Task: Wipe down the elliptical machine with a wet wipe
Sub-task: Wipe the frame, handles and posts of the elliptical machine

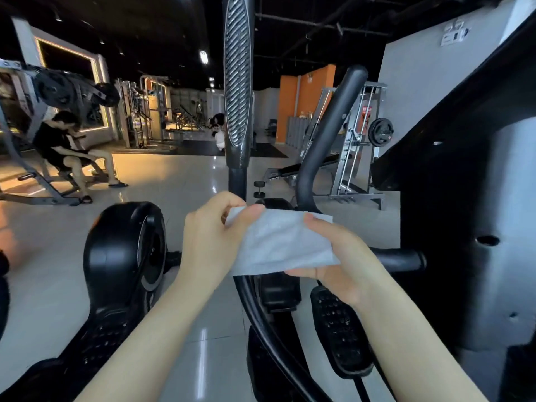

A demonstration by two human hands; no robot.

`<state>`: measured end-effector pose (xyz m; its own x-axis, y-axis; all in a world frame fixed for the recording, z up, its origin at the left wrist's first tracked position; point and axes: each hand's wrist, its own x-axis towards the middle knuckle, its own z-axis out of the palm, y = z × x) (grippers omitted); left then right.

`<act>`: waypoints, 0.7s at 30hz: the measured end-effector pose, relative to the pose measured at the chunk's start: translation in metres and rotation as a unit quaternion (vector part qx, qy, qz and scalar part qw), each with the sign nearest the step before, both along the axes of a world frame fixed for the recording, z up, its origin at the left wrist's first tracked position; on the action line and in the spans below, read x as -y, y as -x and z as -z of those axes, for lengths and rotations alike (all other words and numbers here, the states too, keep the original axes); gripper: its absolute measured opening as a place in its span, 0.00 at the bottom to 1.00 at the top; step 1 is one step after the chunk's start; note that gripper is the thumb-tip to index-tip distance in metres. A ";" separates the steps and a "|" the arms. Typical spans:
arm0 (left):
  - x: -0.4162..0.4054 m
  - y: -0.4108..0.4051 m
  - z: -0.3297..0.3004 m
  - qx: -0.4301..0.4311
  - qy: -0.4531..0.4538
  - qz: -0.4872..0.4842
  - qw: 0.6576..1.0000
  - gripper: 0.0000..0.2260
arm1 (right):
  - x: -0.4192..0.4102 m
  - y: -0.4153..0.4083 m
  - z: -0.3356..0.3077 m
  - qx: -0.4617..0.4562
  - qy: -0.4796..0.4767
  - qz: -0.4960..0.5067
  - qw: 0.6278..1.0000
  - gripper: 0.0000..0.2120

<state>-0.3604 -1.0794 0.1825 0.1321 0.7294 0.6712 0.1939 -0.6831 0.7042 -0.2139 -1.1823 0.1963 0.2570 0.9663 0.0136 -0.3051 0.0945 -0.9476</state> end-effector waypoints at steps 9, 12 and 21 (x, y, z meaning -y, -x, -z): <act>0.019 -0.006 -0.026 -0.087 -0.146 0.062 0.984 0.14 | -0.034 0.020 -0.010 -0.060 -0.049 0.083 0.994 0.18; 0.023 -0.010 -0.008 -0.175 -0.206 0.100 0.958 0.20 | -0.029 0.026 -0.019 -0.094 -0.095 0.038 0.990 0.28; -0.056 -0.011 -0.058 -0.084 -0.319 0.092 0.939 0.11 | -0.048 0.009 -0.061 0.080 -0.242 0.331 0.909 0.13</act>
<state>-0.3495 -1.0234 0.2403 0.3601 0.1394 0.9224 0.1027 -0.9887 0.1093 -0.2226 -1.1345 0.2569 0.7374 0.4717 0.4835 0.1075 0.6247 -0.7734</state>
